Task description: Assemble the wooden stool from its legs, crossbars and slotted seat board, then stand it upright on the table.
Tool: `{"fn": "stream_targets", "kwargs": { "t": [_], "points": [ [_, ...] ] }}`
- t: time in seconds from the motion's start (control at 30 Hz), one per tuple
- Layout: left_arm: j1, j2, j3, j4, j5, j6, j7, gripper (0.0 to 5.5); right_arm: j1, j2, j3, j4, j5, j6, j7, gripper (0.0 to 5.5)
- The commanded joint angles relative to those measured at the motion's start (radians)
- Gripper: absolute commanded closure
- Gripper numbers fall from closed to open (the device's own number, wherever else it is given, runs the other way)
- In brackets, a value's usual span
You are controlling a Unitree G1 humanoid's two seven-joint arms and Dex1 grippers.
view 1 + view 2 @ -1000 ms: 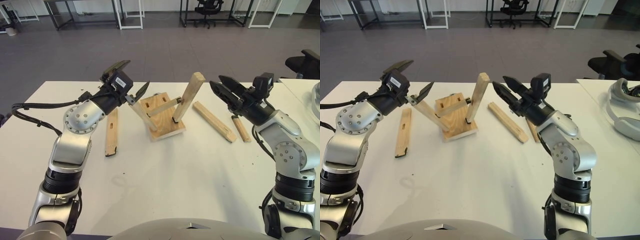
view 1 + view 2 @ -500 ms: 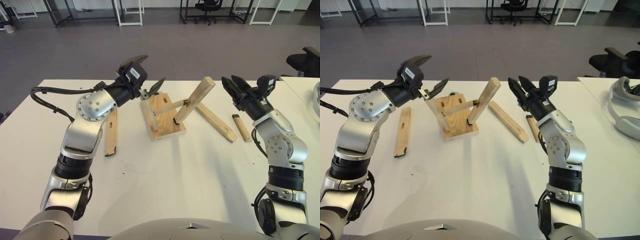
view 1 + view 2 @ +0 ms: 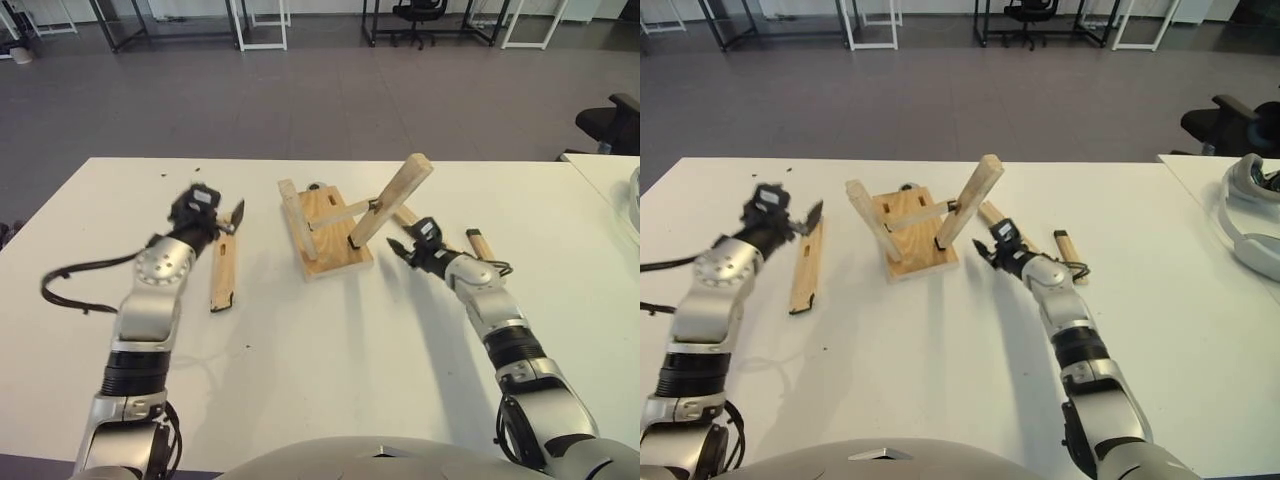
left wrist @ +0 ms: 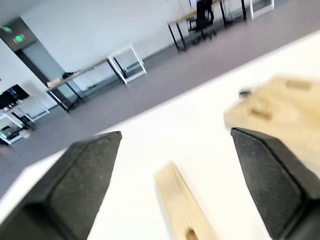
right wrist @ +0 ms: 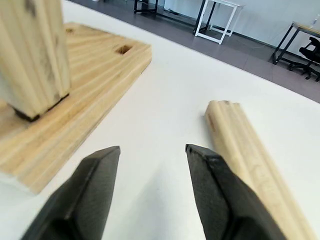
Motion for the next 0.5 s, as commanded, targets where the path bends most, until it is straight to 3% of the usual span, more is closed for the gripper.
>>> {"fn": "stream_targets", "kwargs": {
  "t": [0.03,0.27,0.4,0.5],
  "points": [
    [-0.119,-0.064,-0.092,0.377,0.059,-0.183,-0.009,1.46,-0.068,0.046,0.066,0.151,-0.081,-0.117,0.011,3.07],
    [-0.245,-0.133,-0.233,0.704,0.158,-0.311,-0.043,1.46,-0.095,0.053,0.133,0.257,-0.180,-0.226,0.016,3.07],
    [-0.173,-0.104,-0.228,0.625,0.125,-0.332,-0.097,1.46,-0.048,0.035,0.146,0.168,-0.143,-0.250,0.130,3.07],
    [-0.049,-0.066,-0.217,0.425,0.062,-0.294,-0.184,1.46,0.009,0.010,0.168,0.054,-0.121,-0.233,0.222,3.07]
  ]
}}
